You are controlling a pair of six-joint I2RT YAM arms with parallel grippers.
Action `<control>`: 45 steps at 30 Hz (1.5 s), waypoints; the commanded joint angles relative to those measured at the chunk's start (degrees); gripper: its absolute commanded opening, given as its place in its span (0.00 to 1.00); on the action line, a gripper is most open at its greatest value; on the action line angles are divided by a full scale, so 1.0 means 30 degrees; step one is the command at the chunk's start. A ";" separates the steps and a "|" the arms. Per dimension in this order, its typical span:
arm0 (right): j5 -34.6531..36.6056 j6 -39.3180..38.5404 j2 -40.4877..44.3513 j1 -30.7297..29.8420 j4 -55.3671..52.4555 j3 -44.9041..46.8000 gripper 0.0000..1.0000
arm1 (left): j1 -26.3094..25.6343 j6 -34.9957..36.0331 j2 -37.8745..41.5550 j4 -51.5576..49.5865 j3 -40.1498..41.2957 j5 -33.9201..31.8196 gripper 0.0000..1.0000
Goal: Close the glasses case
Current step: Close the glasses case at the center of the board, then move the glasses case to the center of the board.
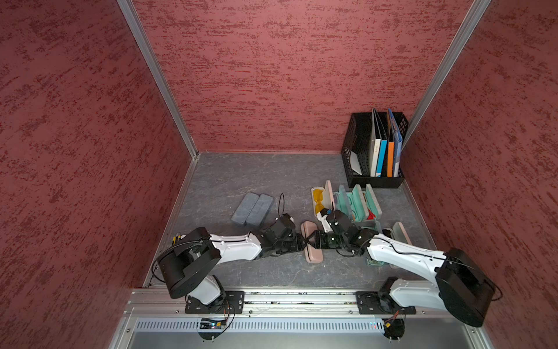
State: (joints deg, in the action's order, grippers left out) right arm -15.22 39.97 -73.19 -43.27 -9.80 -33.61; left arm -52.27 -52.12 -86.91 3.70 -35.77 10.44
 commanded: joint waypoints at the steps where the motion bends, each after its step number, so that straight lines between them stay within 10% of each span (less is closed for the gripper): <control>1: 0.0444 0.0015 -0.0596 -0.0051 -0.1420 0.0186 0.52 | 0.0008 -0.0085 0.1401 0.2045 -0.0177 0.0978 0.77; 20: 0.1214 0.0361 0.0764 0.0033 -0.2185 -0.0223 0.75 | -0.0962 0.0508 0.5086 -0.3835 -0.1468 -0.2340 0.95; 26: 0.2448 -0.0555 0.5963 0.1713 -0.6395 -0.0275 0.97 | -0.1580 0.1251 0.3416 -0.7090 -0.3187 -0.2976 1.00; 33: 0.3454 -0.0580 1.1910 0.3105 -1.1151 -0.0385 0.98 | -0.1929 0.1536 0.1236 -0.8393 -0.4507 -0.3281 1.00; 45: 0.2321 -0.0515 1.3058 0.3116 -1.1218 0.0405 0.99 | -0.3331 0.3398 -0.4543 -1.2812 -0.9612 -0.3760 1.00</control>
State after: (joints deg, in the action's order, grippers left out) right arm -7.57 38.98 -34.52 -34.22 -42.92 -33.08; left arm -61.69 -44.64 -97.86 -28.01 -62.96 0.67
